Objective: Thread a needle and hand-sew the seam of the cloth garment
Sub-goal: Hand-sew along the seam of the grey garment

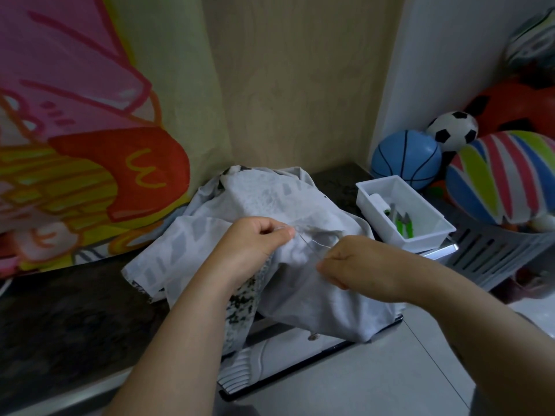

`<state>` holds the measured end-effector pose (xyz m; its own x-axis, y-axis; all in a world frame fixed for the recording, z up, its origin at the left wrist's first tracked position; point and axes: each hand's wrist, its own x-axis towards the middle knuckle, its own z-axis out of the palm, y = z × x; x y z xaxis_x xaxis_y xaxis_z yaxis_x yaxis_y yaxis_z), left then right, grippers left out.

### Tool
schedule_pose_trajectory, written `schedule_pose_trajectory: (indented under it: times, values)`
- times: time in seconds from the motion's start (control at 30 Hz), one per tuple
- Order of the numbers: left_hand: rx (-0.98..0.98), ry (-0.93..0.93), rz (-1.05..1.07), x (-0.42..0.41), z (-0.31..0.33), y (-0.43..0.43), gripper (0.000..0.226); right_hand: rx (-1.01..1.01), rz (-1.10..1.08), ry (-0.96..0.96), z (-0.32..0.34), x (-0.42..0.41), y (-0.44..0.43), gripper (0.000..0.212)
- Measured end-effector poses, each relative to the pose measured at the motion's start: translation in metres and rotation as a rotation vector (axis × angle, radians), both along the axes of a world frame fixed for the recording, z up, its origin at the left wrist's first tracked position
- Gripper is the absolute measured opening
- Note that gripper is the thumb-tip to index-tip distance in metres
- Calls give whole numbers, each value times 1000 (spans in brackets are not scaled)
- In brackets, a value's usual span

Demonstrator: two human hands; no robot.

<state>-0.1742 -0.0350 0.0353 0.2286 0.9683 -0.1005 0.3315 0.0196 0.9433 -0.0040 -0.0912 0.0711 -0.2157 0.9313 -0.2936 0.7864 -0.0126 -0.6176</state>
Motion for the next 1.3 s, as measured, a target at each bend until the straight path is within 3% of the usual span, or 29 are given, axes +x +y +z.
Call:
schedule_pose_trajectory:
  times: [0.87,1.1,1.2,1.3]
  values:
    - [53,35,22,1,4,-3,21,-7,-2,7,1,-1,3,38]
    - [279,194,52,7,7,-10,17,-25,-30,-4,-3,-6,8,36]
    - [456,360,106,14,9,-16,15,-21,-52,48,-6,-9,12,37]
    - [514,375,128,23,11,-18,13,33,-79,127,-5,-10,16,43]
